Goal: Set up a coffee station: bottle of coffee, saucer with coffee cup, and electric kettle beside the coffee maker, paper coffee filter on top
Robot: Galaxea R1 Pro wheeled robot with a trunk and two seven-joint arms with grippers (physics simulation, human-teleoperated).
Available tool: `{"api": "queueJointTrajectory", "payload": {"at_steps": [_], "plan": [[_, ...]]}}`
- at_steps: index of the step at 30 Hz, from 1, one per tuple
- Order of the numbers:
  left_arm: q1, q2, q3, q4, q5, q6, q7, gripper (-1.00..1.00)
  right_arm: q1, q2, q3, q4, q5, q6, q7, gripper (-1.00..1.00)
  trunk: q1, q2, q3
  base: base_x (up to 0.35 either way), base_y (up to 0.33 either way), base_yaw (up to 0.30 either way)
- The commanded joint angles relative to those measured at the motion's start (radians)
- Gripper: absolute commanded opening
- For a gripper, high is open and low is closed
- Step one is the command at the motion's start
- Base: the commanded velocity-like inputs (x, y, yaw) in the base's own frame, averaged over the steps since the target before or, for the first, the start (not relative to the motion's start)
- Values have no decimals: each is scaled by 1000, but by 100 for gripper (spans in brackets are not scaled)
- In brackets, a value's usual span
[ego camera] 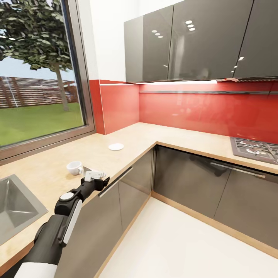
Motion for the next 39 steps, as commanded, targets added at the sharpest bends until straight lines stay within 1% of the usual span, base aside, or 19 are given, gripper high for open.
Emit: {"api": "queueJointTrajectory", "payload": {"at_steps": [1, 14, 39], "plan": [[-1, 1, 0, -1, -1, 5, -2, 100, -1, 0, 0, 1, 8, -3, 0, 100, 0, -1, -1, 0, 0, 0], [-1, 1, 2, 28, -3, 3, -2, 100, -1, 0, 0, 1, 8, -3, 0, 100, 0, -1, -1, 0, 10, 0], [-1, 2, 1, 31, -1, 3, -2, 100, -1, 0, 0, 1, 8, -3, 0, 100, 0, -1, -1, 0, 26, 0]]}}
